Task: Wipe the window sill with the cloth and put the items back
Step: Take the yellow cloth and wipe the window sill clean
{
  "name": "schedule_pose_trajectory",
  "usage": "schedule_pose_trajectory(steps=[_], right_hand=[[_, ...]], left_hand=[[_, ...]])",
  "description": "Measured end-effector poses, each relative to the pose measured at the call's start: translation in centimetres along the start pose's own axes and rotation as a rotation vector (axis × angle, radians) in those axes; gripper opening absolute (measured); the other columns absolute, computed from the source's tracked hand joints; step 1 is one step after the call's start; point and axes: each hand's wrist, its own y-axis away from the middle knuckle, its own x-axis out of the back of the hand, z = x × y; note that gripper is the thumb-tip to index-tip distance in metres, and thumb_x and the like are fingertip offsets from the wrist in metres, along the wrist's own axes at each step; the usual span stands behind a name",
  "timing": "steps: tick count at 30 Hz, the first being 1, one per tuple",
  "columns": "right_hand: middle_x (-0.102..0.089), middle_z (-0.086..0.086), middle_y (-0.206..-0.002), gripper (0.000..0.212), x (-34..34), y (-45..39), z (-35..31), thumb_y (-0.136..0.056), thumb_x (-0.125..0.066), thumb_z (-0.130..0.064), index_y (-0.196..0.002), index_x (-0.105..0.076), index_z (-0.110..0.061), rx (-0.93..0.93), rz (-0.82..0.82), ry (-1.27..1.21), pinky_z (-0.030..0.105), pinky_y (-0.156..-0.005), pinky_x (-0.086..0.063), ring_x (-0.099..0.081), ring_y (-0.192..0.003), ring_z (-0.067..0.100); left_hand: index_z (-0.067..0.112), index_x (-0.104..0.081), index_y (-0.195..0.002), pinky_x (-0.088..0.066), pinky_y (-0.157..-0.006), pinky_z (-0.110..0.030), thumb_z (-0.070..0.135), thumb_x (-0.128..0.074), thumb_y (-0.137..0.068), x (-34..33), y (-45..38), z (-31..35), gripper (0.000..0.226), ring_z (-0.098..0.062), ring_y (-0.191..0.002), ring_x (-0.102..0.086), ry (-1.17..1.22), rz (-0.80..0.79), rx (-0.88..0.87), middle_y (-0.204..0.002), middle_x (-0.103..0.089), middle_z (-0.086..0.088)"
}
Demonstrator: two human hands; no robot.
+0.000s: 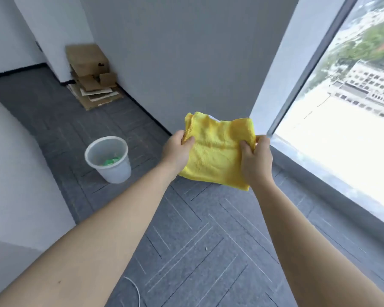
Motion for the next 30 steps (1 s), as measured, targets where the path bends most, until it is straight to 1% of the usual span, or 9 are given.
schedule_pose_trajectory(steps=[4,7,11,16,19,23,26,28,30], right_hand=[[-0.038,-0.010,-0.070,0.015,6.5,-2.2,3.2,-0.095,-0.042,-0.018,-0.103,-0.040,-0.005,-0.053,0.133,-0.010,0.023,-0.068,-0.025,-0.041,-0.085,0.021],[-0.038,-0.009,-0.070,0.014,10.2,-4.0,5.5,-0.095,-0.043,-0.018,-0.101,-0.040,-0.006,-0.103,0.185,0.001,0.026,-0.072,-0.028,-0.042,-0.086,0.022],[-0.040,-0.008,-0.071,0.013,13.9,-6.8,8.4,-0.095,-0.044,-0.019,-0.093,-0.036,-0.009,-0.145,0.237,0.014,0.026,-0.069,-0.029,-0.043,-0.084,0.022],[-0.042,-0.005,-0.071,0.013,17.1,-12.9,11.9,-0.094,-0.045,-0.019,-0.093,-0.038,-0.008,-0.209,0.316,0.011,0.031,-0.068,-0.034,-0.046,-0.082,0.023],[-0.042,-0.005,-0.070,0.014,18.6,-18.1,13.7,-0.094,-0.045,-0.019,-0.093,-0.038,-0.007,-0.245,0.354,0.010,0.033,-0.069,-0.034,-0.045,-0.080,0.023],[-0.042,-0.007,-0.071,0.012,20.3,-25.5,15.7,-0.095,-0.044,-0.019,-0.095,-0.037,-0.009,-0.286,0.389,0.009,0.030,-0.064,-0.035,-0.043,-0.068,0.014],[-0.041,-0.007,-0.072,0.012,21.7,-30.4,17.3,-0.095,-0.044,-0.020,-0.095,-0.037,-0.010,-0.313,0.417,0.004,0.026,-0.056,-0.033,-0.040,-0.064,0.006],[-0.041,-0.007,-0.072,0.013,22.7,-33.2,18.7,-0.095,-0.044,-0.020,-0.095,-0.037,-0.010,-0.339,0.428,-0.012,0.027,-0.057,-0.034,-0.040,-0.064,0.006],[-0.042,-0.008,-0.072,0.013,23.5,-35.6,20.3,-0.095,-0.044,-0.020,-0.095,-0.036,-0.010,-0.368,0.437,-0.027,0.025,-0.056,-0.034,-0.040,-0.064,0.005]], left_hand=[[0.008,-0.053,-0.090,-0.043,-0.078,-0.041,0.020,-0.044,-0.091,-7.5,-1.3,2.4,0.015,-0.023,-0.084,-0.049,-0.018,-0.137,-0.051,-0.088,-0.052,-0.010],[0.018,-0.052,-0.080,-0.046,-0.088,-0.050,0.022,-0.045,-0.091,-12.1,-2.4,3.5,0.014,-0.024,-0.086,-0.052,-0.023,-0.230,-0.073,-0.091,-0.054,-0.010],[0.015,-0.055,-0.100,-0.046,-0.090,-0.046,0.023,-0.045,-0.091,-17.7,-4.4,4.9,0.016,-0.029,-0.094,-0.057,-0.071,-0.325,-0.094,-0.096,-0.057,-0.008],[0.020,-0.057,-0.095,-0.048,-0.086,-0.044,0.023,-0.047,-0.090,-24.9,-9.7,6.5,0.011,-0.029,-0.091,-0.058,-0.074,-0.440,-0.083,-0.094,-0.059,-0.009],[0.031,-0.053,-0.078,-0.049,-0.088,-0.049,0.024,-0.047,-0.090,-29.4,-14.0,7.3,0.015,-0.025,-0.084,-0.055,-0.061,-0.489,-0.061,-0.092,-0.058,-0.010],[0.022,-0.053,-0.096,-0.048,-0.092,-0.047,0.023,-0.046,-0.091,-35.3,-20.1,8.5,0.008,-0.032,-0.100,-0.059,-0.059,-0.537,-0.031,-0.103,-0.058,-0.006],[0.017,-0.055,-0.107,-0.048,-0.091,-0.043,0.023,-0.046,-0.091,-39.7,-24.1,9.4,0.019,-0.027,-0.096,-0.058,-0.065,-0.557,-0.009,-0.101,-0.058,-0.004],[0.022,-0.054,-0.094,-0.048,-0.088,-0.046,0.023,-0.046,-0.091,-42.4,-26.3,9.5,0.009,-0.025,-0.088,-0.055,-0.084,-0.589,-0.005,-0.088,-0.057,-0.001],[0.030,-0.050,-0.077,-0.049,-0.086,-0.049,0.024,-0.045,-0.091,-45.1,-28.3,9.4,0.016,-0.024,-0.083,-0.054,-0.110,-0.611,0.005,-0.085,-0.056,-0.004]])
